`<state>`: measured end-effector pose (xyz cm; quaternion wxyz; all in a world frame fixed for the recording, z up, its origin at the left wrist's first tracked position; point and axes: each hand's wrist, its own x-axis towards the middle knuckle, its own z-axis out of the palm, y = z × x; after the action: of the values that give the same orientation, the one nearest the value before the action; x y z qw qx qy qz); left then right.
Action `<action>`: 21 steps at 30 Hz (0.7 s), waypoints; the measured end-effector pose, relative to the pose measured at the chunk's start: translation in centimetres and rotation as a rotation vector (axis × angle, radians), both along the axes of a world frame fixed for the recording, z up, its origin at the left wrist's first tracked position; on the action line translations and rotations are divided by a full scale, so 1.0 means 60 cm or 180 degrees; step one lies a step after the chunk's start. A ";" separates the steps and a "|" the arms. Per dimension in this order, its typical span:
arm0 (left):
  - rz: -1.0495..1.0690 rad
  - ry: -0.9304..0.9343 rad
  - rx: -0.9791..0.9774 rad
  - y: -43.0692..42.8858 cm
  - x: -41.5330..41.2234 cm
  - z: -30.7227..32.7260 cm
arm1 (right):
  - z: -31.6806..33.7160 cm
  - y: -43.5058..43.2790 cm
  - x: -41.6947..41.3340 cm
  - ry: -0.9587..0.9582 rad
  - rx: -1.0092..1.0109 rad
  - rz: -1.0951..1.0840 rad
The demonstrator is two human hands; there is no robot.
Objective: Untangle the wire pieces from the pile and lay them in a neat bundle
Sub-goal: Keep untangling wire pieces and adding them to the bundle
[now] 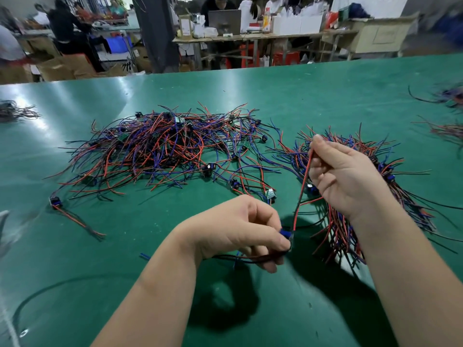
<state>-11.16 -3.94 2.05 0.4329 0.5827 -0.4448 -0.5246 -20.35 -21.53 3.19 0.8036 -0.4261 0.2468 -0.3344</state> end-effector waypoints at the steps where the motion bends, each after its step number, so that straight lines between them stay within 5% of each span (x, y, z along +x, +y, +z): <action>1: -0.0044 0.0025 -0.0040 0.001 0.002 0.000 | -0.004 0.001 0.005 -0.0019 0.0084 -0.0047; 5: 0.0444 0.0687 -0.0704 -0.003 0.005 0.004 | -0.010 -0.006 0.010 0.0121 0.0241 0.0041; 10: 0.1351 0.1663 -0.1315 -0.015 0.006 0.008 | -0.029 0.029 0.014 0.0569 -0.0860 0.1382; 14: 0.1800 0.2131 -0.1181 -0.019 0.003 0.011 | -0.035 0.056 0.017 0.0263 -0.1473 0.1779; 21: 0.1914 0.1418 -0.1118 -0.032 -0.010 -0.003 | -0.025 0.068 0.024 -0.0417 -0.1049 0.1019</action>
<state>-11.75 -5.88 1.88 0.7455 0.4761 -0.2329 -0.4042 -18.89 -17.47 1.68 0.7803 -0.5625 0.0656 -0.2654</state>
